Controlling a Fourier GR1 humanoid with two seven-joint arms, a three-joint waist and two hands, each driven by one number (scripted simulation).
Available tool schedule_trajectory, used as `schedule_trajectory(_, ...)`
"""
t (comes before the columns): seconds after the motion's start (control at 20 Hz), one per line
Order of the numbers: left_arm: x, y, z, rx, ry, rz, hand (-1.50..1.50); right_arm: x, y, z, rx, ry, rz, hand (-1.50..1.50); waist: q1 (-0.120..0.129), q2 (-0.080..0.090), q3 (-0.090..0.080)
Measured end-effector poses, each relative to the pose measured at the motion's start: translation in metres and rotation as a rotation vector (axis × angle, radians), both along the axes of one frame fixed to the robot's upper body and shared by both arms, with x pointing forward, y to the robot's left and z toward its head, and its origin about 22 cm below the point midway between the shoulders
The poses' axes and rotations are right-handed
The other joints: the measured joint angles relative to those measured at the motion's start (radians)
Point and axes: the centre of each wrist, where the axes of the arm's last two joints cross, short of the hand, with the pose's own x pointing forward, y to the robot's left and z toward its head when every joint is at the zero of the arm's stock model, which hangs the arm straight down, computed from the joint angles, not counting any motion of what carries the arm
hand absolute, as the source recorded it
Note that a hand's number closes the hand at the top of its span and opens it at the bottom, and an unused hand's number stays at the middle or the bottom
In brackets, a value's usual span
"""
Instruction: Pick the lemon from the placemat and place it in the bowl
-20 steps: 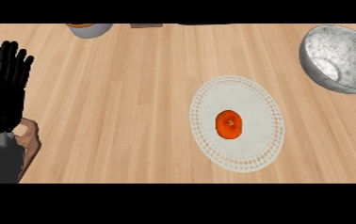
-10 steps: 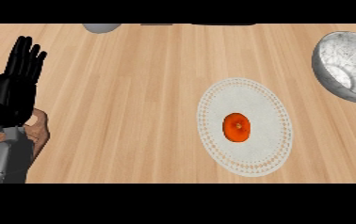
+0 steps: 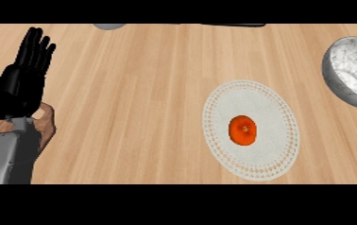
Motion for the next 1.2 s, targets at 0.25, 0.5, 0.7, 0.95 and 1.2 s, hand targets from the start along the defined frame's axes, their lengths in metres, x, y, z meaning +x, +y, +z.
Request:
schedule_trajectory(0.25,0.003,-0.006,-0.001,0.002,-0.001,0.001,0.00,0.035,0.019,-0.009,0.003,0.071,0.056,1.50,0.002,-0.002,-0.001)
schedule_trajectory(0.5,0.001,0.001,-0.006,0.004,0.004,0.008,0.00,0.073,0.042,-0.037,0.017,0.144,0.117,1.50,-0.007,-0.004,-0.002)
schedule_trajectory(0.7,-0.004,0.007,-0.005,0.007,0.002,0.020,0.00,0.098,0.058,-0.065,0.014,0.186,0.147,1.50,-0.011,-0.005,-0.001)
schedule_trajectory(0.95,-0.003,0.005,-0.006,0.007,0.005,0.023,0.00,0.122,0.080,-0.107,-0.024,0.237,0.131,1.50,-0.017,-0.003,-0.001)
schedule_trajectory(1.2,-0.005,0.007,-0.006,0.005,0.003,0.026,0.00,0.134,0.093,-0.138,0.060,0.289,0.066,-1.50,-0.017,-0.003,0.000)
